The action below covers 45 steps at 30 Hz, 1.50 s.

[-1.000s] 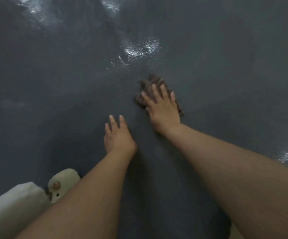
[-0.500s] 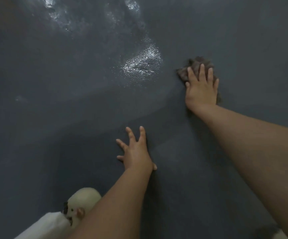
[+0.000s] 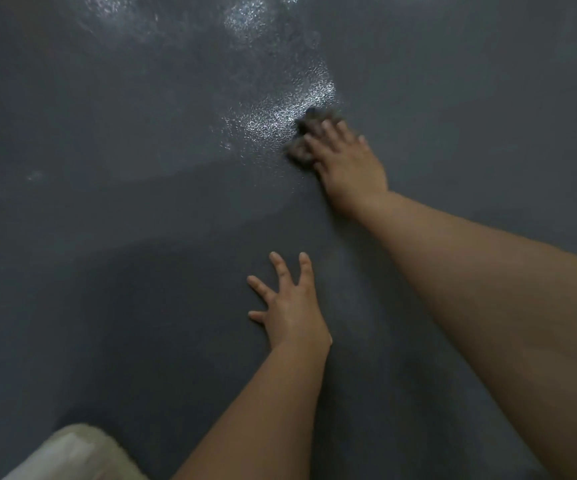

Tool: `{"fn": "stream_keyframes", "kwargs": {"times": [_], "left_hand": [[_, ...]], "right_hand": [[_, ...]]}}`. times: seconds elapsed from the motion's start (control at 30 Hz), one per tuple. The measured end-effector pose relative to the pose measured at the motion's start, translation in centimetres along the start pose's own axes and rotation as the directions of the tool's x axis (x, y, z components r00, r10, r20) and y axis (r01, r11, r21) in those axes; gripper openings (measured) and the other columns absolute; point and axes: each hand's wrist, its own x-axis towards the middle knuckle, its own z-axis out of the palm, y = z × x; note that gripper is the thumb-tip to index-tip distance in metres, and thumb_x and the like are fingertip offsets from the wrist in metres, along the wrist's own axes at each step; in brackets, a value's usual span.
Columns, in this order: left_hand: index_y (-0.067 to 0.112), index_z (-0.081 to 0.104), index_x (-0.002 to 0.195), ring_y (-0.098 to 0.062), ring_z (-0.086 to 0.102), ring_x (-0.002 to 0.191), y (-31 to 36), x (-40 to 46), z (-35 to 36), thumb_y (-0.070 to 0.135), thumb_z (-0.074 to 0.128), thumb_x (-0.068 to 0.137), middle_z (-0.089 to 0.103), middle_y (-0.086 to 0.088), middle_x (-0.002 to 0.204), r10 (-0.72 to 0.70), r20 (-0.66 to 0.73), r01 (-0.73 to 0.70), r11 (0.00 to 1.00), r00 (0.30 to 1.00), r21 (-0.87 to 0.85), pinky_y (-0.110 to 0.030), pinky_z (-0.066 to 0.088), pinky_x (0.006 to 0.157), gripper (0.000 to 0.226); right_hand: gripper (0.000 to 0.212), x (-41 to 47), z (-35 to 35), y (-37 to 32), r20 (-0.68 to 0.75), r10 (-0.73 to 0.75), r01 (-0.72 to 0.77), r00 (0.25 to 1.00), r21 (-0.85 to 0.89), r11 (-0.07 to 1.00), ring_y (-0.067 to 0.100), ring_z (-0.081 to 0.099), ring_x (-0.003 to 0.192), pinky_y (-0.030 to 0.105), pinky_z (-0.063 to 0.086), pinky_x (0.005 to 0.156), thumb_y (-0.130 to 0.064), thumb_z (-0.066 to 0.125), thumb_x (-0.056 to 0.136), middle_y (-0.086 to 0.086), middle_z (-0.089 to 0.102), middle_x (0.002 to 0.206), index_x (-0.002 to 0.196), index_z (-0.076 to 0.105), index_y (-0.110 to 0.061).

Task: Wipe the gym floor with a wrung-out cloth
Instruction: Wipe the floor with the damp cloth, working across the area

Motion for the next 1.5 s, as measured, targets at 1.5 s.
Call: {"fn": "stream_keyframes", "kwargs": {"times": [1.5], "left_hand": [[0.018,0.024,0.145,-0.026,0.005,0.142,-9.9,-8.7,8.2,0.010,0.057,0.084,0.004,-0.007,0.154,-0.325,-0.301,0.160,0.871,0.897,-0.465,-0.036,0.017,0.115,0.070]], "right_hand": [[0.051,-27.4,10.4,-12.9,0.086,-0.184,0.182,0.979,0.028,0.983,0.024,0.053,0.124,0.040,0.023,0.106,-0.033,0.038,0.079,0.001,0.056,0.134,0.125,0.061,-0.030]]}}
